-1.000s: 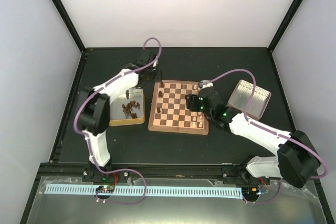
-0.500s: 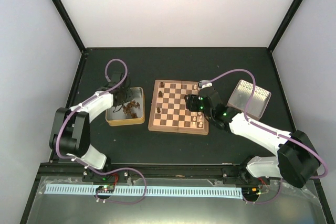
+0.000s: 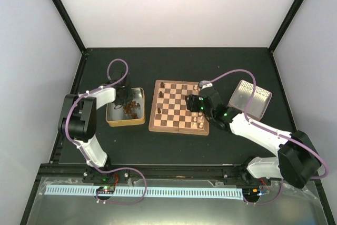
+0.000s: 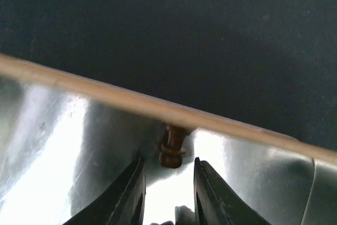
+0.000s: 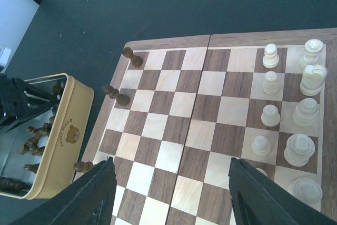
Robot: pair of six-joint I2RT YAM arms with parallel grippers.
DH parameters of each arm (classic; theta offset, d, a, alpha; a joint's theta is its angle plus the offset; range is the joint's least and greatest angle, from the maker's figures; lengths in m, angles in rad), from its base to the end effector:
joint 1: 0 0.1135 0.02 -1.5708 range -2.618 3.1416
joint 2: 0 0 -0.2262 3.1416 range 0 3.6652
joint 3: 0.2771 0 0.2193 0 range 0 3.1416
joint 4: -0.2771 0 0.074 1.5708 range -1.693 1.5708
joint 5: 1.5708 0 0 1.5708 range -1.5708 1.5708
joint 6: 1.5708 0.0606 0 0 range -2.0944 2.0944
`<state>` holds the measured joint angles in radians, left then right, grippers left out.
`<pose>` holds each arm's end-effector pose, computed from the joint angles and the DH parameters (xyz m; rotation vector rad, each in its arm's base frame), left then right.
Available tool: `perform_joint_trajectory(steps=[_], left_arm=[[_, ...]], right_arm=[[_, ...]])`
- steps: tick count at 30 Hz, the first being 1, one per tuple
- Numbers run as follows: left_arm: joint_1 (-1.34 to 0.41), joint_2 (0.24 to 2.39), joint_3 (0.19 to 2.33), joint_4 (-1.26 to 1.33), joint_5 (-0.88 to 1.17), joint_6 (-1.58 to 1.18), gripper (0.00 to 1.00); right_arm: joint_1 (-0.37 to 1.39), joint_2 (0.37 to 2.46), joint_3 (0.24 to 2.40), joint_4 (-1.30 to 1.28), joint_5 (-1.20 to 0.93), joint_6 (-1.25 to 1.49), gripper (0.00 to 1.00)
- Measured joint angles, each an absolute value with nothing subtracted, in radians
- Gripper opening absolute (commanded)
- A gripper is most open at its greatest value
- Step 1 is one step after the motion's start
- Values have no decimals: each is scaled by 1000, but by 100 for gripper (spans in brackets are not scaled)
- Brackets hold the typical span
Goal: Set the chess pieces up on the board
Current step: Pick up the chess piece from the storage box.
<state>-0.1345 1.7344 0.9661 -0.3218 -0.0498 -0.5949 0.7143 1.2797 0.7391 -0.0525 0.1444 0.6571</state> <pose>0.3100 -0.0389 0.1140 -0.6251 2.5958 -0.1713 0.2157 0.1755 0.1982 0.0220 2.2262 0.6248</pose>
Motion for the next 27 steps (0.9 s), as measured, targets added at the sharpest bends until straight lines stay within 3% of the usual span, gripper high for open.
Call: perform_joint_trajectory(steps=[3, 12, 20, 27], left_arm=[[-129, 1771, 999, -321, -37, -575, 23], [-121, 1813, 1045, -316, -25, -531, 3], [-120, 1787, 1037, -332, 10, -531, 2], [-137, 1600, 988, -347, 173, -530, 2]], right_arm=[[712, 1287, 742, -53, 138, 657, 60], [712, 1295, 770, -52, 126, 657, 59], [712, 1297, 774, -52, 100, 657, 59], [711, 1345, 854, -59, -41, 609, 62]])
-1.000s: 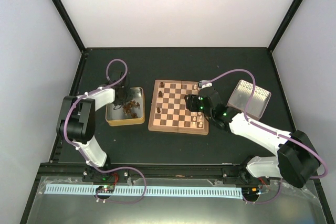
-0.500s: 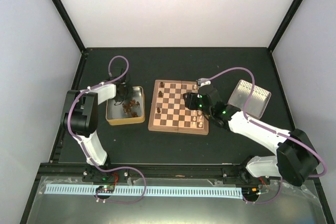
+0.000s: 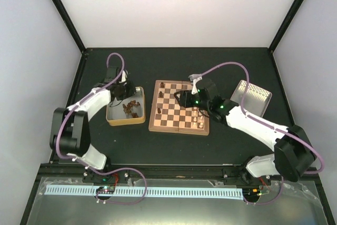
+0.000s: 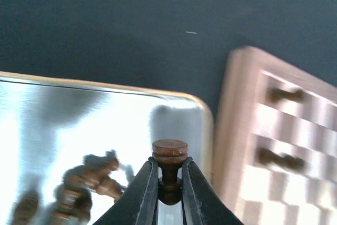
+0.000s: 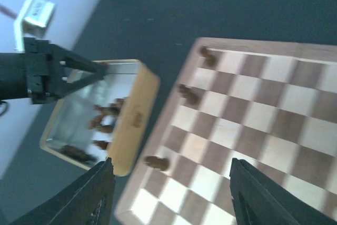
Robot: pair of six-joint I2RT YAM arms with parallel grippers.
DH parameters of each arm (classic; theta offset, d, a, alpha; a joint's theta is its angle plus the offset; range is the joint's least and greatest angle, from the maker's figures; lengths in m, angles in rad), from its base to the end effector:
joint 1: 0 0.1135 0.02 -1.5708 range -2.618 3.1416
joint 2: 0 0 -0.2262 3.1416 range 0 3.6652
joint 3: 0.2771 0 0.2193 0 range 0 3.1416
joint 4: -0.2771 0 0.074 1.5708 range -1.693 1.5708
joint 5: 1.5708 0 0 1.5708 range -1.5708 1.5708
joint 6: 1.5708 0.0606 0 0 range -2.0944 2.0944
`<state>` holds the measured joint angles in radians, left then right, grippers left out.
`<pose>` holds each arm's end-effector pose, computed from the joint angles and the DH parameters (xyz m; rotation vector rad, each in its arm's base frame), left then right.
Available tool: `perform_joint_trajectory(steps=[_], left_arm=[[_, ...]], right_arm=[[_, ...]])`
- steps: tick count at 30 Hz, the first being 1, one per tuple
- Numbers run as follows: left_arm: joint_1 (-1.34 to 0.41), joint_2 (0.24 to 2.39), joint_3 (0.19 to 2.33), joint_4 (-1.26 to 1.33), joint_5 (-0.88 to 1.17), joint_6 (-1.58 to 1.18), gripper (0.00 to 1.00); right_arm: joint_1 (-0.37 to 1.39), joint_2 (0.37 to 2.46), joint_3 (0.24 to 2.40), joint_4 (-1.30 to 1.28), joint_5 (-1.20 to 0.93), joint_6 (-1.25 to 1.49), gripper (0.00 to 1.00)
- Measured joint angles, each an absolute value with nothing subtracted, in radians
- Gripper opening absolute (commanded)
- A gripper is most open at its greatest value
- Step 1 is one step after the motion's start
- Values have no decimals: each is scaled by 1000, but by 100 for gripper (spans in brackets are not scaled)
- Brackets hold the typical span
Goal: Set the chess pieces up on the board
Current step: Pick up the chess piece from the storage box, then place the chess piece on the chessboard.
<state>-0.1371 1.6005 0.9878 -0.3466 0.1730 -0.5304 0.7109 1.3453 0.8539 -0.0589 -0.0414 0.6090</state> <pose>0.3062 -0.0528 0.1579 -0.4345 2.5424 -0.4778 0.2245 0.1966 0.2170 -0.1396 2.2292 0.8029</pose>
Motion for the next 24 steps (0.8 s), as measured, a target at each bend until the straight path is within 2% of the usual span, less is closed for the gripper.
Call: perform_joint_trajectory(steps=[8, 13, 18, 24], left_arm=[[-266, 1436, 927, -194, 537, -460, 2], [-375, 1392, 896, -90, 643, -394, 1], [-467, 1333, 850, 11, 678, -329, 2], [-508, 1302, 818, 62, 677, -267, 2]], right_arm=[[646, 1427, 1033, -84, -391, 604, 69], [581, 1438, 1041, -110, -530, 639, 69], [579, 1438, 1059, -178, -559, 634, 59], [578, 1436, 1063, -210, -605, 653, 39]])
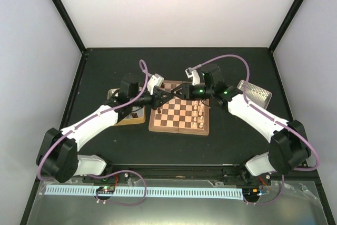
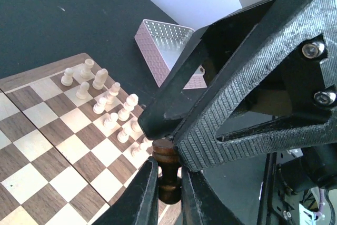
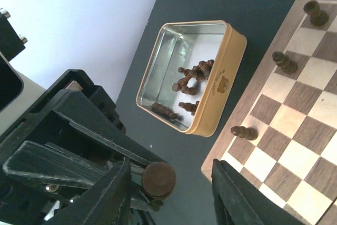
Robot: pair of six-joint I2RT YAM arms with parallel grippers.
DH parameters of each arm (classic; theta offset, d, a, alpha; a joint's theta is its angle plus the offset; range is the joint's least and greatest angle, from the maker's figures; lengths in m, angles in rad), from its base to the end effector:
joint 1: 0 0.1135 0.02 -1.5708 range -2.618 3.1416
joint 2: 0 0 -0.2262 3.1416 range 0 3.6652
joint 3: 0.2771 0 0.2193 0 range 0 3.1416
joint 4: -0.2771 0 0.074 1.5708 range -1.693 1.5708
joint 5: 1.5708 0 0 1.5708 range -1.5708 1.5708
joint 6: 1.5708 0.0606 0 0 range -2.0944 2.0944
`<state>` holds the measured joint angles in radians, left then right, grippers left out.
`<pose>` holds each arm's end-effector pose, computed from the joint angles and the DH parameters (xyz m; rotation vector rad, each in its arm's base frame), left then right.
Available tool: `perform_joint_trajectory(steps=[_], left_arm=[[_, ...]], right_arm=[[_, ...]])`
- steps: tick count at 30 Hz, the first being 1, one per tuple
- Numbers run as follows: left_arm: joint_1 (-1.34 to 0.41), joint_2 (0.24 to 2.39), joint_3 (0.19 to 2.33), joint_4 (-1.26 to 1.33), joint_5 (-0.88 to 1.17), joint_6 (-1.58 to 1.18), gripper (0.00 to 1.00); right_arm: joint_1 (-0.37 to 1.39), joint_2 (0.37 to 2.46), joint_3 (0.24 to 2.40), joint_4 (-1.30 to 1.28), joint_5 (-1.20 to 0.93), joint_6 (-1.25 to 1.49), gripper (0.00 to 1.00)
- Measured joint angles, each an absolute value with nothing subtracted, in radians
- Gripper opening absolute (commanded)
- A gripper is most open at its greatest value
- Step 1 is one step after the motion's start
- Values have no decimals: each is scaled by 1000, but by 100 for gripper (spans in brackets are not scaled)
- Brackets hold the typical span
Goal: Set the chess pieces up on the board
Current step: Place the chess piece on the chessboard.
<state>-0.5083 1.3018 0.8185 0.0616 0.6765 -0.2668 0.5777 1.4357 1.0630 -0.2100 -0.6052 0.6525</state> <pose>0.2307 -0.1719 0.2370 0.7043 1.9617 -1.1591 0.2419 0.1988 0.2486 -0.3039 2.3395 1.3162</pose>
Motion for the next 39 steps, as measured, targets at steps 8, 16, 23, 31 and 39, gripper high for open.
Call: perform_joint_trajectory(steps=[8, 16, 23, 31, 39], left_arm=[[-515, 1277, 788, 89, 672, -244, 2], [-516, 1265, 774, 106, 673, -228, 6], [-517, 1234, 767, 141, 673, -264, 50], [-519, 1140, 714, 435, 665, -437, 53], [-523, 1174, 714, 583, 657, -519, 52]], right_arm=[[577, 1433, 1013, -109, -682, 765, 28], [574, 1424, 929, 66, -721, 931, 10], [572, 1390, 808, 343, -735, 1161, 3], [559, 1425, 675, 829, -649, 1554, 1], [559, 1499, 672, 1172, -585, 1845, 1]])
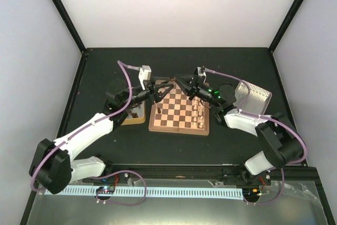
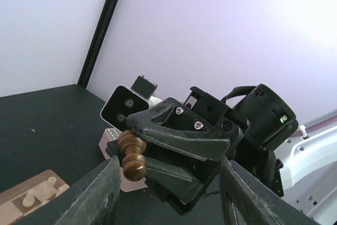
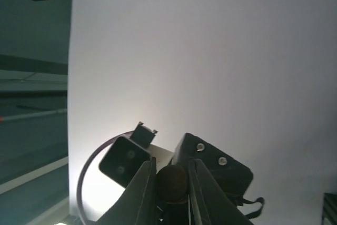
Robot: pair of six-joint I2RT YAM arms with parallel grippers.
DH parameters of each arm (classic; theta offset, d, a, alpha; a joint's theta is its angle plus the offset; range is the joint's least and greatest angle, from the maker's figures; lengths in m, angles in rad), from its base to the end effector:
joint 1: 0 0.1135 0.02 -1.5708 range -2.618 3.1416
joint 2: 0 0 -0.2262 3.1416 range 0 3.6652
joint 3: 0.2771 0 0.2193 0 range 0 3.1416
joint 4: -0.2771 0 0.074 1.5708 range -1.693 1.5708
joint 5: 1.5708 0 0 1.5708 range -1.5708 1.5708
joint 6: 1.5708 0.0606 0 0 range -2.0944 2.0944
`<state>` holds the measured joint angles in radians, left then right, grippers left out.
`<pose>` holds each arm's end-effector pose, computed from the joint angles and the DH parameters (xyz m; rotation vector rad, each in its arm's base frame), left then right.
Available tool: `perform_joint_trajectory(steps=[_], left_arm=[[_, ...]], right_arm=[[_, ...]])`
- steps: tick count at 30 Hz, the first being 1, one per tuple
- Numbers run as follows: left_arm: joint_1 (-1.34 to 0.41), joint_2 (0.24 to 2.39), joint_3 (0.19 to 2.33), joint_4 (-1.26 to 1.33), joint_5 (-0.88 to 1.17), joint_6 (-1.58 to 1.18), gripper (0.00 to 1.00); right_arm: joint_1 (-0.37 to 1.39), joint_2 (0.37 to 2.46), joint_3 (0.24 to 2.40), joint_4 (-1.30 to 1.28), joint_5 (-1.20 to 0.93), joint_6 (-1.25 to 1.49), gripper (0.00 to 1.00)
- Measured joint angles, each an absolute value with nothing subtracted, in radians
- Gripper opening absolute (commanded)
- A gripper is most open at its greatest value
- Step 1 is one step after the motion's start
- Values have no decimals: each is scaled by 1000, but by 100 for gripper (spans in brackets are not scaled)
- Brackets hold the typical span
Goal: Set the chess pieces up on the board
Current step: Place the chess piece on the chessboard.
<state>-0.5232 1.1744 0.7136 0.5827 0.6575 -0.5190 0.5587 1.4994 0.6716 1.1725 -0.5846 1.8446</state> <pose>0.2148 -0.1667 0.2969 0.5858 1.5103 -1.2975 0.2434 0.1916 0.2665 0.4122 1.6937 2.2988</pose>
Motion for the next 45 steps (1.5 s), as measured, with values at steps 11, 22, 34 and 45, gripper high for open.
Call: perform_joint_trajectory(steps=[11, 22, 34, 45], left_arm=[[-528, 1226, 730, 630, 633, -547, 38], [-532, 1270, 783, 669, 627, -573, 9], [-533, 1271, 786, 650, 621, -556, 30], [-532, 1274, 785, 625, 628, -549, 12]], right_arm=[[559, 1539, 672, 1346, -575, 2001, 1], [559, 1566, 671, 1374, -578, 2026, 2], [556, 1588, 665, 1394, -574, 2033, 3], [556, 1601, 663, 1425, -567, 2049, 3]])
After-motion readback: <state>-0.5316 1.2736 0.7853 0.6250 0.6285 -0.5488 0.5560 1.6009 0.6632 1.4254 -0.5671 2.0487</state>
